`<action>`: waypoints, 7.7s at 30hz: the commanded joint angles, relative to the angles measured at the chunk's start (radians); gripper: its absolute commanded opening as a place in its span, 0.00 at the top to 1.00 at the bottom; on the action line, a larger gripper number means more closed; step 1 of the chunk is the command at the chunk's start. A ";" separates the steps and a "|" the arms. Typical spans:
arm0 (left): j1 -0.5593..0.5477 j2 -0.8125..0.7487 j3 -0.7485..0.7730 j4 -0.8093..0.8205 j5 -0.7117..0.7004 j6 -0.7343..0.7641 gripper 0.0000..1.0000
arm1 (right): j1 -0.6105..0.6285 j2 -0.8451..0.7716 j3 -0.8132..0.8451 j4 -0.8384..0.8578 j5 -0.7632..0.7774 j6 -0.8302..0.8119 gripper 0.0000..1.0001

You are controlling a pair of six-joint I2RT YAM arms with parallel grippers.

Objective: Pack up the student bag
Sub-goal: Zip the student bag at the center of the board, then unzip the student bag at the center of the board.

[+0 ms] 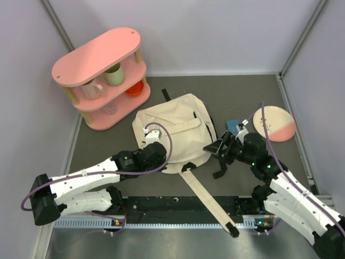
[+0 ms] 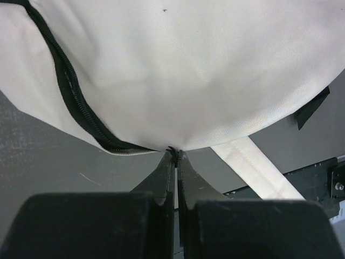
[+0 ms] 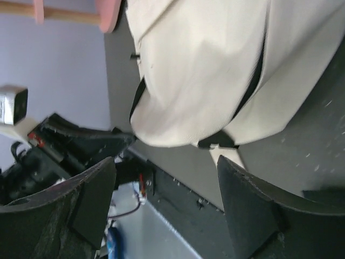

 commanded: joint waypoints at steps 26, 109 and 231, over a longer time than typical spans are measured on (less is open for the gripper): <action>-0.004 -0.062 -0.027 0.066 -0.012 0.014 1.00 | 0.488 0.438 -0.043 0.523 0.409 0.516 1.00; 0.241 -0.158 -0.277 0.268 0.223 0.163 1.00 | 0.825 0.807 0.148 0.330 0.916 1.058 1.00; 0.158 1.092 1.109 -0.177 0.046 0.355 0.48 | 0.032 0.023 -0.155 0.040 0.397 -0.096 0.44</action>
